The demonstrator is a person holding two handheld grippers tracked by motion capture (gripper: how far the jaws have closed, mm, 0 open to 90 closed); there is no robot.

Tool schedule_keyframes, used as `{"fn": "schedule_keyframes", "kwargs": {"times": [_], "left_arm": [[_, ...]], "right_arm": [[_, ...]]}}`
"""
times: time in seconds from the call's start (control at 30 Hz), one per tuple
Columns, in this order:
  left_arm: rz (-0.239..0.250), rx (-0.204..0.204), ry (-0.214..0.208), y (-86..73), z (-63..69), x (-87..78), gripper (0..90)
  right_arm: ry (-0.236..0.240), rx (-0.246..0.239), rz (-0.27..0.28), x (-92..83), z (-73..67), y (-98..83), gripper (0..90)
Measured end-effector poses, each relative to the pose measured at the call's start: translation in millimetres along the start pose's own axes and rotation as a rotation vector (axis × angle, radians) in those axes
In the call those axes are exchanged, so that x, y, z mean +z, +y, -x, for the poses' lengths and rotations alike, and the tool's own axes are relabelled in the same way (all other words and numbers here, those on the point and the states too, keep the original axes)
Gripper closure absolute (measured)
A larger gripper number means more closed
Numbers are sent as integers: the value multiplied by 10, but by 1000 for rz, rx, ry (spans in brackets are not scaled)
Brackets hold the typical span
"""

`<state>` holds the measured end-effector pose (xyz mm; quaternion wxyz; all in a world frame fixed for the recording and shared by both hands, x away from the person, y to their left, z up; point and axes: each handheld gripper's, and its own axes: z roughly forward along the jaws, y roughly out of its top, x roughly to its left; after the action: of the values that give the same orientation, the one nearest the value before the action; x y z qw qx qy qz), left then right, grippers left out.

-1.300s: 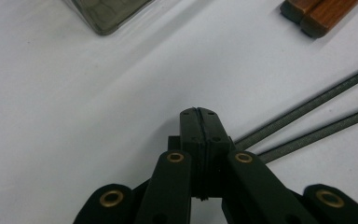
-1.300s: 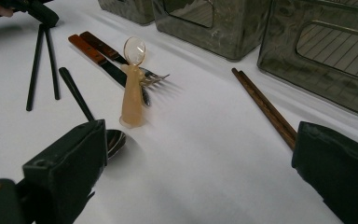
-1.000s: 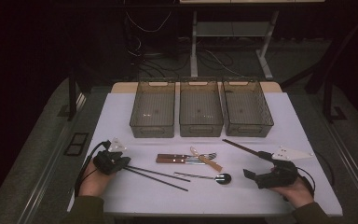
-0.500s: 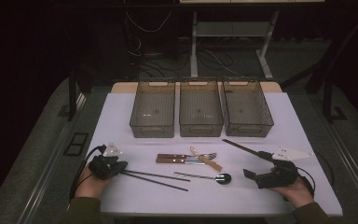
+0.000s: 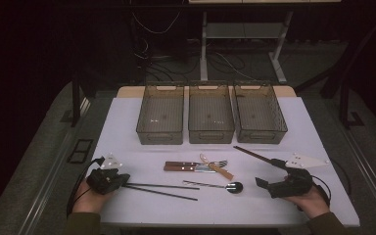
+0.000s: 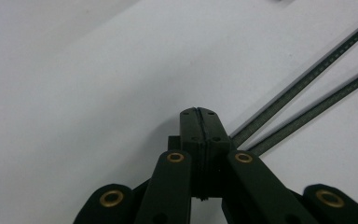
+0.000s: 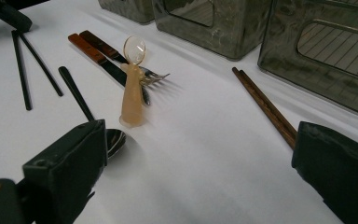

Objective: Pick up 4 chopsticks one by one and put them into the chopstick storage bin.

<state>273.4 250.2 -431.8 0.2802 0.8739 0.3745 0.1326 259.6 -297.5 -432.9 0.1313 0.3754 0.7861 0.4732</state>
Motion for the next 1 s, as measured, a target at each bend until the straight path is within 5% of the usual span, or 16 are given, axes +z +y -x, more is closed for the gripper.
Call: {"fn": "schedule_keyframes", "kwargs": {"times": [0.47,0.6,1.0], "left_arm": [[35,-19,-3,-51,18,-87,864],[98,-22,-43,29,65,-80,781],[184,80,-228,435,404,133,571]], "right_arm": [[2,-3,-2,4,-2,1,36],[1,-3,-1,10,5,1,36],[0,-1,-6,18,2,0,36]]}}
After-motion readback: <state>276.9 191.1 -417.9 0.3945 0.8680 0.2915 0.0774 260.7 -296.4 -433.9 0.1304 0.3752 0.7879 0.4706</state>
